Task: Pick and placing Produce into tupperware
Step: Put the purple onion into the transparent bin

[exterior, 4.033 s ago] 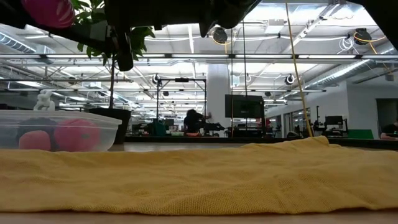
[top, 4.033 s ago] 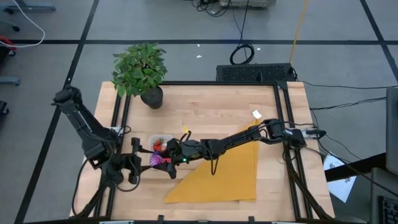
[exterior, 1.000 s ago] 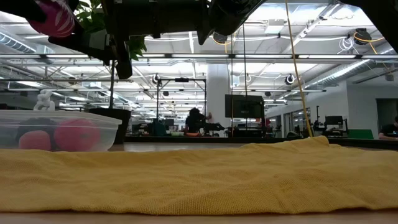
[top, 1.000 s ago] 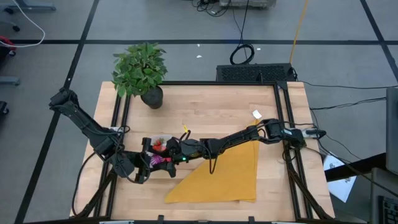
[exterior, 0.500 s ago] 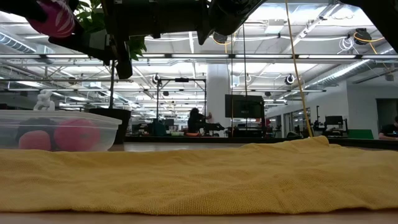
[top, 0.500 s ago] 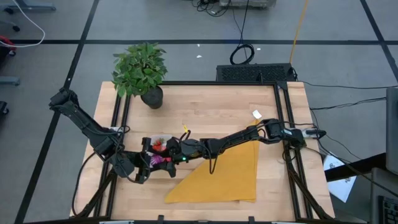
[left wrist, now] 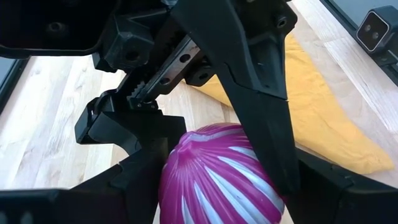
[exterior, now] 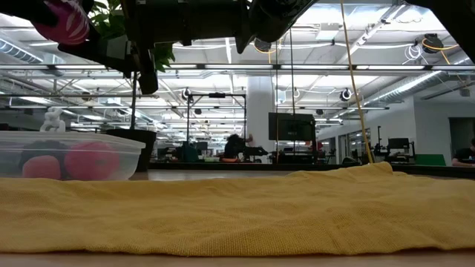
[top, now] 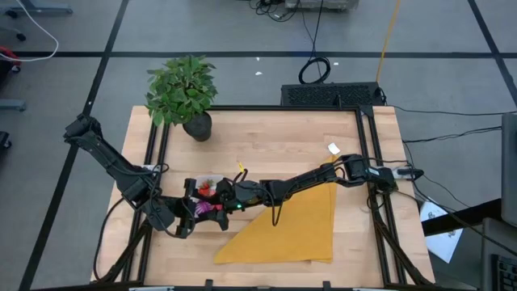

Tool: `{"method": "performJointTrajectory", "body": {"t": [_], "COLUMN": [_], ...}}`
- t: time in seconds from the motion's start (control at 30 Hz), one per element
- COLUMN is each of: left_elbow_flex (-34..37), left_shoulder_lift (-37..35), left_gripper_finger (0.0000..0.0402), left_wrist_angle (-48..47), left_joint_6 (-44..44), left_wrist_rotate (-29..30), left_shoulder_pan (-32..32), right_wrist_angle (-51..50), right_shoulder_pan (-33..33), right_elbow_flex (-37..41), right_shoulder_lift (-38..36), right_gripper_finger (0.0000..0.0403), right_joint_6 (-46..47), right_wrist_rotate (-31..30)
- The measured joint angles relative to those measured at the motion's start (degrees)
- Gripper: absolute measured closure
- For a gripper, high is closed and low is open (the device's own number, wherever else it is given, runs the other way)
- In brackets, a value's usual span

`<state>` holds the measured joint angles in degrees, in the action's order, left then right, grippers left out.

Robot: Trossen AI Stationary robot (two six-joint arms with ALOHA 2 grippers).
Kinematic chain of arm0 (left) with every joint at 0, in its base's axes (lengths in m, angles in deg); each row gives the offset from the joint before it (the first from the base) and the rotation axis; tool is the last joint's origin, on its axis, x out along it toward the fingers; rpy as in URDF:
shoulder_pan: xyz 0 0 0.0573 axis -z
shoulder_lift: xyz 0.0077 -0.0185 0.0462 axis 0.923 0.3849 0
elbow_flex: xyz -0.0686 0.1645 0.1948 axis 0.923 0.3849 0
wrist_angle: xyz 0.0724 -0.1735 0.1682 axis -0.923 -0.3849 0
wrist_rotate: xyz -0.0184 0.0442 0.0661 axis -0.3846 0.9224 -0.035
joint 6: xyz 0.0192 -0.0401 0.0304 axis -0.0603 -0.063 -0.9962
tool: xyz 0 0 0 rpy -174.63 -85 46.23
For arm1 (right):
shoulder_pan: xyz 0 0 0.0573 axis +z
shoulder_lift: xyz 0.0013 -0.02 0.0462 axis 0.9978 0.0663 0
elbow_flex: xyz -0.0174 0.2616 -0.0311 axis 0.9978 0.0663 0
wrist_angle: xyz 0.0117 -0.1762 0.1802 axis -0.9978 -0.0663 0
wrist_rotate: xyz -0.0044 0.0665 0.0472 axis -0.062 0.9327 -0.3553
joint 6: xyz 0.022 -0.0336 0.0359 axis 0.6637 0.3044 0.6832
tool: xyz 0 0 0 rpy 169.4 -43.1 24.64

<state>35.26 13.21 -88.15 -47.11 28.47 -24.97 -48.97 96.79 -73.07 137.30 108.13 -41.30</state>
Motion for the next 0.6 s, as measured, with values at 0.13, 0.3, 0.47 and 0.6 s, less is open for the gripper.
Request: {"method": "performJointTrajectory", "body": {"t": [0.13,0.3,0.47,0.6], "left_elbow_flex": [0.0,0.0,0.0,0.0], "left_shoulder_lift": [0.0,0.0,0.0,0.0], "left_gripper_finger": [0.0145,0.0187,0.0176,0.0145], "left_wrist_angle": [0.0,-0.1,0.0,0.1], "left_joint_6": [0.0,0.0,0.3,0.7], "left_wrist_rotate": [0.1,0.0,0.0,0.0], "left_shoulder_pan": [0.0,0.0,0.0,0.0], "right_wrist_angle": [0.0,0.0,0.0,0.1], "right_shoulder_pan": [0.0,0.0,0.0,0.0], "right_elbow_flex": [0.0,0.0,0.0,0.0], "right_shoulder_lift": [0.0,-0.1,-0.1,-0.1], "right_gripper_finger": [0.0152,0.0152,0.0152,0.0152], "right_joint_6": [0.1,0.2,0.2,0.1], "right_wrist_rotate": [0.0,0.0,0.0,0.0]}}
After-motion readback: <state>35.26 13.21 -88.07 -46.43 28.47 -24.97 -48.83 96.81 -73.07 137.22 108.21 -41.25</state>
